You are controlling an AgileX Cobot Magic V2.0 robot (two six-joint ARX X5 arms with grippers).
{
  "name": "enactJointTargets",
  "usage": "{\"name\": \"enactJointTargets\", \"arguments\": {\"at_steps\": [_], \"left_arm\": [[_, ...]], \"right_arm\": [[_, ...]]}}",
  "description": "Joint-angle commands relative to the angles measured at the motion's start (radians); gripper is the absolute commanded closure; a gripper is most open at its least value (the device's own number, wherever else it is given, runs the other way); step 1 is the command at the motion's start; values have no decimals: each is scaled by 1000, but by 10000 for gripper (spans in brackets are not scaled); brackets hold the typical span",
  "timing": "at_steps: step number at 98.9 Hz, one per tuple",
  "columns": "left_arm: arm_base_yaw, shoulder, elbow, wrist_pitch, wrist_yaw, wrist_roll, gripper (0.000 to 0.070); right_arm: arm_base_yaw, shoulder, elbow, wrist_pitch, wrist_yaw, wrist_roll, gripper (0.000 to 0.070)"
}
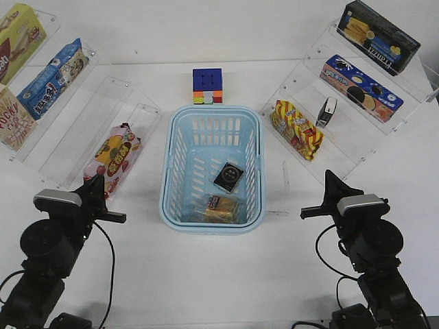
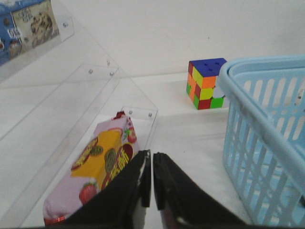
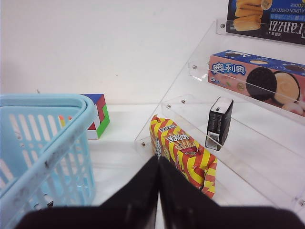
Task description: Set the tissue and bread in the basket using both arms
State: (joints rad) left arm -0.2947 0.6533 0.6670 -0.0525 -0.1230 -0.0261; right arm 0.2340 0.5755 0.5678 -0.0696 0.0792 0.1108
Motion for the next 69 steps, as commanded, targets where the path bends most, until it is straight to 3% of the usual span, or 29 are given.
{"name": "enactJointTargets", "arguments": {"at_steps": [1, 58, 69], "left_arm": [[0, -4, -9, 29, -5, -40, 698], [3, -42, -10, 1, -12, -42, 699], [43, -100, -87, 80, -11, -42, 699]], "right_arm": [[2, 1, 11, 17, 0, -5, 700], [2, 0, 11, 16, 0, -5, 700], [2, 0, 11, 17, 0, -5, 700]]}}
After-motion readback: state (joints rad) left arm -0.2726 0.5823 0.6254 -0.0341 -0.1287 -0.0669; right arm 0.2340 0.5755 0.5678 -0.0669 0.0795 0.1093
